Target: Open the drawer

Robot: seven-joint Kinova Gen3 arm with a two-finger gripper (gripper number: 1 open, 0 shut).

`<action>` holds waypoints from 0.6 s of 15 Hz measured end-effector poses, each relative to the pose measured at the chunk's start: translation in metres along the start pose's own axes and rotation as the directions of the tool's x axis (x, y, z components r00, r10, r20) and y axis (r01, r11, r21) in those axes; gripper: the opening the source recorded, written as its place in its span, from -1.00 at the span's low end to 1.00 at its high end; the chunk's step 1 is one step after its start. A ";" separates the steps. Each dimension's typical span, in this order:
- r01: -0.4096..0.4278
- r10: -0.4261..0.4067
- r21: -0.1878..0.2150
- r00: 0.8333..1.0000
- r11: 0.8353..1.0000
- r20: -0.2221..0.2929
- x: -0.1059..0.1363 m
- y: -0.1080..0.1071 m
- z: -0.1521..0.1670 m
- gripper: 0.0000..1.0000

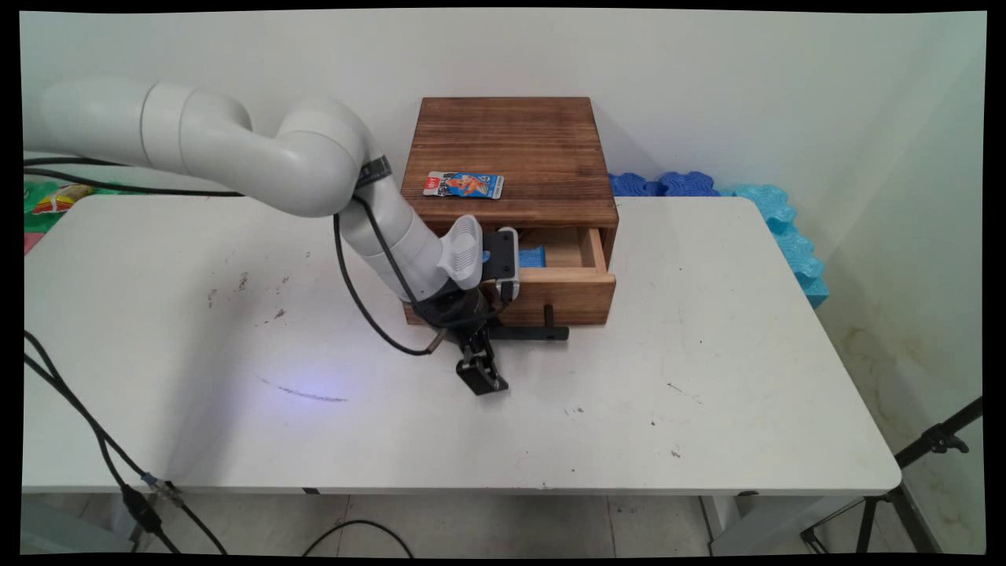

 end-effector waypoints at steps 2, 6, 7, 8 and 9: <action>0.001 -0.001 -0.007 1.000 1.000 -0.002 -0.002 0.008 -0.002 1.00; 0.002 -0.002 -0.024 1.000 1.000 -0.006 -0.005 0.025 -0.007 1.00; 0.002 -0.002 -0.027 1.000 1.000 -0.007 -0.005 0.027 -0.008 1.00; 0.002 -0.002 -0.031 1.000 1.000 -0.008 -0.006 0.031 -0.009 1.00; 0.002 -0.002 -0.036 1.000 0.999 -0.009 -0.007 0.036 -0.011 1.00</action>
